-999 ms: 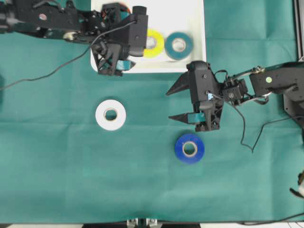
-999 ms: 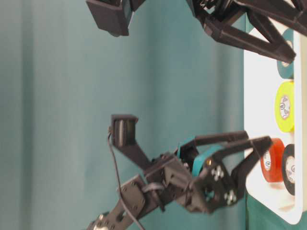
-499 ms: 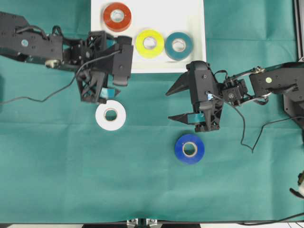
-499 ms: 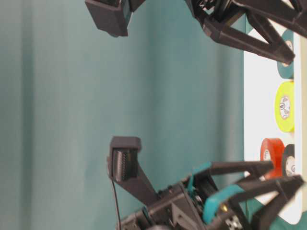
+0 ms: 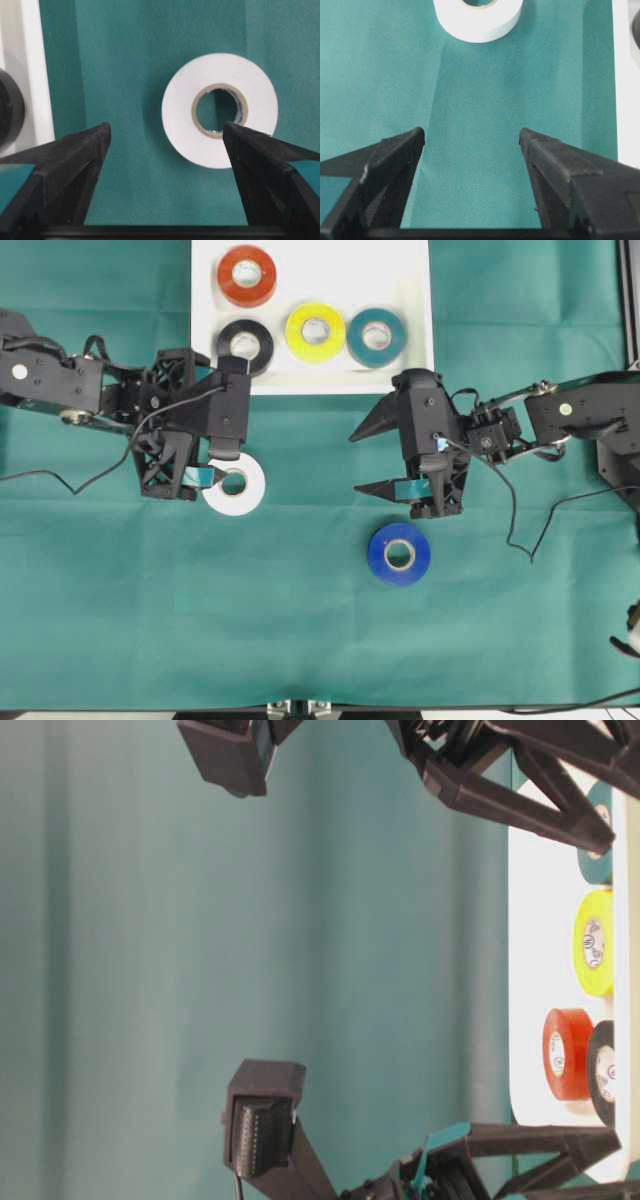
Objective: Put the tape alternately from left to right into the white case.
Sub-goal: 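Lower the right gripper onto the blue tape roll and close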
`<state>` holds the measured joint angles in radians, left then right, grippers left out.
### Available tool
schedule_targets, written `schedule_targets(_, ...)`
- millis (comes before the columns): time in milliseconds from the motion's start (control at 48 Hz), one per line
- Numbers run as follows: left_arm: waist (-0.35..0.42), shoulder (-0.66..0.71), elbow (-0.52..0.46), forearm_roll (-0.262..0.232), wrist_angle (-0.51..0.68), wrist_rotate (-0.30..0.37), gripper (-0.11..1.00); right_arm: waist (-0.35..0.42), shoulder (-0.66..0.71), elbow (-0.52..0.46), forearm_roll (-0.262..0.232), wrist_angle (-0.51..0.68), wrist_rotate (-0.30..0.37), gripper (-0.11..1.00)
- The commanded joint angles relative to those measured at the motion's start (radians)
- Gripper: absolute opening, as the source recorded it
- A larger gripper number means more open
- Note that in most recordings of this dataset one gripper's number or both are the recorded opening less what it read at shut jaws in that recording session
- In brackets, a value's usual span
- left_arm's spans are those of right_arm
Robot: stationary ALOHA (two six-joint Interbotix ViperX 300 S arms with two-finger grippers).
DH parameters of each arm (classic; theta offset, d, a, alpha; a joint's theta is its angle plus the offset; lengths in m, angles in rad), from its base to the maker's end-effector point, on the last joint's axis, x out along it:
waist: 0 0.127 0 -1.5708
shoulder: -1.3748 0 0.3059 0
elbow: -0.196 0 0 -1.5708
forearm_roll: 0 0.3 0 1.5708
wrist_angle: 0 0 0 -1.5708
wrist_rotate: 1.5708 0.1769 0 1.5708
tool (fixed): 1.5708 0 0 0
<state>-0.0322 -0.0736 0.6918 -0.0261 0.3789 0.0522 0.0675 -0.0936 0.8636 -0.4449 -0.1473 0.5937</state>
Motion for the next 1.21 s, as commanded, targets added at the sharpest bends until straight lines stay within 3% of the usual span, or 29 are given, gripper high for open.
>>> schedule_targets(0,-0.003,-0.029,-0.002,-0.002,-0.008,-0.003,0.78,0.003,-0.009,-0.023,0.000,-0.005,0.002,0.81)
schedule_targets(479,-0.003,-0.028,0.000,-0.002,-0.031,-0.003,0.78,0.009,-0.012,-0.018,0.002,-0.002,0.005,0.81)
schedule_targets(687,-0.003,-0.028,0.005,-0.002,-0.031,-0.003,0.78,0.055,-0.043,-0.006,0.006,0.008,0.009,0.81)
schedule_targets(1186,-0.009,-0.023,0.009,-0.002,-0.074,-0.005,0.78,0.201,-0.058,0.044,0.008,0.077,0.175,0.81)
